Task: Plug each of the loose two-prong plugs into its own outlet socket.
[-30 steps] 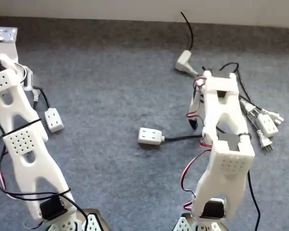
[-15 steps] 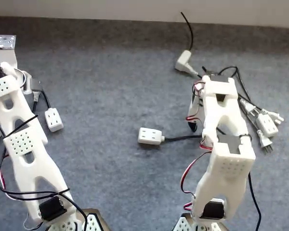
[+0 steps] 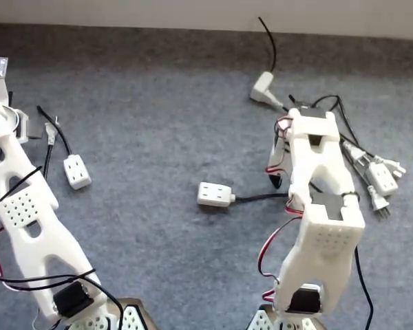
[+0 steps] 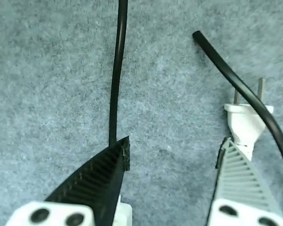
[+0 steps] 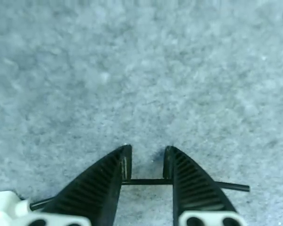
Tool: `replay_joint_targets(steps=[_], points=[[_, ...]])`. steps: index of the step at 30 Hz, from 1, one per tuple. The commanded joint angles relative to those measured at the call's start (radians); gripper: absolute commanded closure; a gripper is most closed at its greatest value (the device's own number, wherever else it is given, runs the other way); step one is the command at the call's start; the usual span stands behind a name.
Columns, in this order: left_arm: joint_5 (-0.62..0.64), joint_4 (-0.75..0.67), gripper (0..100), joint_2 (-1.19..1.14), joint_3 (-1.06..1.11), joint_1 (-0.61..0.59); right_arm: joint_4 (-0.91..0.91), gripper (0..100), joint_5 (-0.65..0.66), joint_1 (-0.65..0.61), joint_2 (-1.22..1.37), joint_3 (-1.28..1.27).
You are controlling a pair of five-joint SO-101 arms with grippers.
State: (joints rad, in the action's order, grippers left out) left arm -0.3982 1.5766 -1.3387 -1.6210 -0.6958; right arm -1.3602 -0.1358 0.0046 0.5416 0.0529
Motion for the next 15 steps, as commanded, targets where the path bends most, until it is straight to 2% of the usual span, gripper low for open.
replay_joint_targets(steps=[1,5,10,15], points=[[-0.008,-0.006,70,-0.013,-0.044,0.021,0.021,87.6,-0.011,-0.013,0.01,-0.002],[-0.003,-0.008,70,-0.025,-0.044,0.073,0.021,87.6,-0.011,-0.013,0.01,-0.002],[0.114,-0.008,70,-0.03,-0.042,0.099,0.021,87.6,-0.011,-0.013,0.01,-0.002],[0.152,-0.008,70,-0.012,-0.045,0.102,0.021,87.6,-0.011,-0.015,0.01,-0.002]])
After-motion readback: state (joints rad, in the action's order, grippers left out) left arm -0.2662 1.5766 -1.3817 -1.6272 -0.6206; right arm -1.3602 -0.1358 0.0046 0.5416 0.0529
